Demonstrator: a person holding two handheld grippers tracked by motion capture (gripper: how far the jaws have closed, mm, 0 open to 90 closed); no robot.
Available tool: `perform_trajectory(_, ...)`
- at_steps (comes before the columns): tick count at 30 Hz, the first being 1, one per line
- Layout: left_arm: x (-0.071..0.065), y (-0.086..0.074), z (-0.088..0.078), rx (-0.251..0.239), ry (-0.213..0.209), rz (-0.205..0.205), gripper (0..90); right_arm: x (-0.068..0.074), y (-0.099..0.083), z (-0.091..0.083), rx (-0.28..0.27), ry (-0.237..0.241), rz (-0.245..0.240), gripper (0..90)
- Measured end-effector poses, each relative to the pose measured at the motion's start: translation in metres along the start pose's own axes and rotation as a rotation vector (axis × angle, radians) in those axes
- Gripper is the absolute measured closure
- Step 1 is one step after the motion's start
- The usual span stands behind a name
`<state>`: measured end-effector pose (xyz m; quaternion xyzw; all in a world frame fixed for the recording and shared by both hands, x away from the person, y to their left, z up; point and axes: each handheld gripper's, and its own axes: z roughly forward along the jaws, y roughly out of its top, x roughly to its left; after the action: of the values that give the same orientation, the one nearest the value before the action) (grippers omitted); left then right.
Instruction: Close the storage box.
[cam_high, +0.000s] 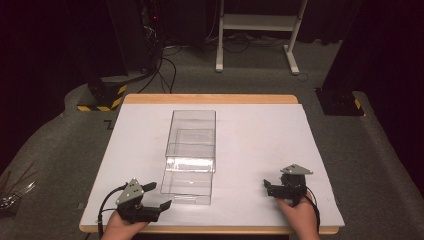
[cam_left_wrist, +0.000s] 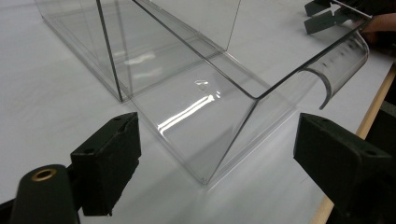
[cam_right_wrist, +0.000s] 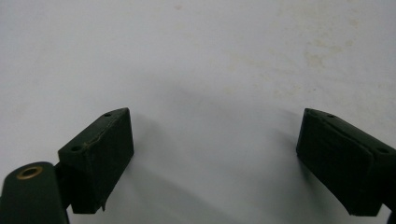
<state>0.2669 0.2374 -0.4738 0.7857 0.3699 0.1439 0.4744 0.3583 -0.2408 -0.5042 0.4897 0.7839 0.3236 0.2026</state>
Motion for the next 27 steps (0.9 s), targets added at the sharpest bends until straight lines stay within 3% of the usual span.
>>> perform_trajectory(9,-0.004,-0.002,0.005,0.002,-0.003,0.009,24.3,0.000,0.000,0.000,0.000,-0.001,0.001,10.9)
perform_trajectory(15,-0.011,-0.002,0.009,-0.006,0.007,0.051,31.8,0.000,0.000,0.000,-0.001,-0.002,-0.003,10.9)
perform_trajectory(23,-0.010,-0.002,0.009,-0.018,0.029,0.029,40.2,0.000,0.000,0.000,0.000,-0.002,-0.003,10.9)
perform_trajectory(27,-0.011,-0.002,0.009,-0.019,0.037,0.039,40.7,0.000,0.000,0.000,0.000,-0.002,-0.004,11.0)
